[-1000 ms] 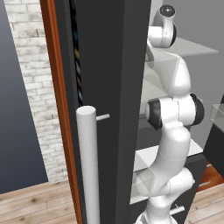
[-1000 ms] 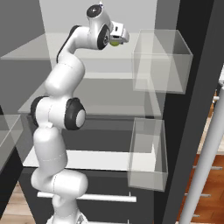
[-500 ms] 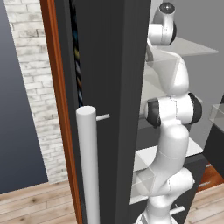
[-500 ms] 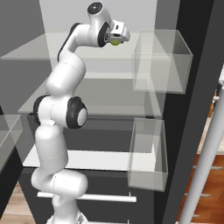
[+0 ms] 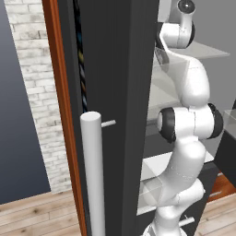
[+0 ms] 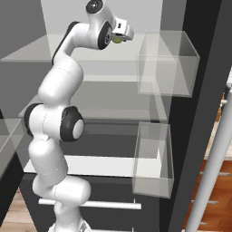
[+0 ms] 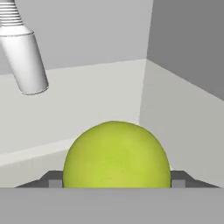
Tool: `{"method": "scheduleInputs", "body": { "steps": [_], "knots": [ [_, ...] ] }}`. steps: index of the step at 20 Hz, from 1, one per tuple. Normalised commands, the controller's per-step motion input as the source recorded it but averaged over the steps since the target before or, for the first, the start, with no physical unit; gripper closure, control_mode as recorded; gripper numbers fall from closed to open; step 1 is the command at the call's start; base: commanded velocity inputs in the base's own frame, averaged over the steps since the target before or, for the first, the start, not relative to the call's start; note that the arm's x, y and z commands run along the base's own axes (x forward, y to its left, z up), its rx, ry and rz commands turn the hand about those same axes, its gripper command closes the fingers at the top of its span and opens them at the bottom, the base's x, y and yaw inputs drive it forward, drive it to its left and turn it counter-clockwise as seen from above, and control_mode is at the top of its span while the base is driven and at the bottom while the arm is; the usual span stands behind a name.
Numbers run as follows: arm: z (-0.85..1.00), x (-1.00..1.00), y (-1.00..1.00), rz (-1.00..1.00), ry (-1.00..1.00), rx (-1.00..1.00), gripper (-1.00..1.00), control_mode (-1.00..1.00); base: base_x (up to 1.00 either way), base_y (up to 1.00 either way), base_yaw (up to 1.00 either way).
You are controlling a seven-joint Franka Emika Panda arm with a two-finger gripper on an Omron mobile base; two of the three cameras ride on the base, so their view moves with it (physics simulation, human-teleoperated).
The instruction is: Pick the pear and peach from the fridge and place them on the plate next to the blender to make a fruit smoothie.
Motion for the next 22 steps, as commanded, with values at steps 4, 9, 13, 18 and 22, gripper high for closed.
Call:
{"method": "scheduleInputs", "body": {
  "steps": [4,9,13,18,22],
  "knots": [
    [-0.07,-0.8,0.0,0.0,-0.3,0.0,1.0,-1.0,0.0,0.0,0.0],
    [0.46,-1.0,0.0,0.0,-0.23,0.0,1.0,-1.0,0.0,0.0,0.0],
    [0.17,-1.0,0.0,0.02,-0.06,0.0,1.0,-1.0,0.0,0.0,0.0],
    [0.06,-1.0,0.0,0.02,0.0,0.0,1.0,-1.0,0.0,0.0,0.0],
    [-0.08,-1.0,0.0,0.04,0.12,-0.01,1.0,-1.0,0.0,0.0,0.0]
  ]
}}
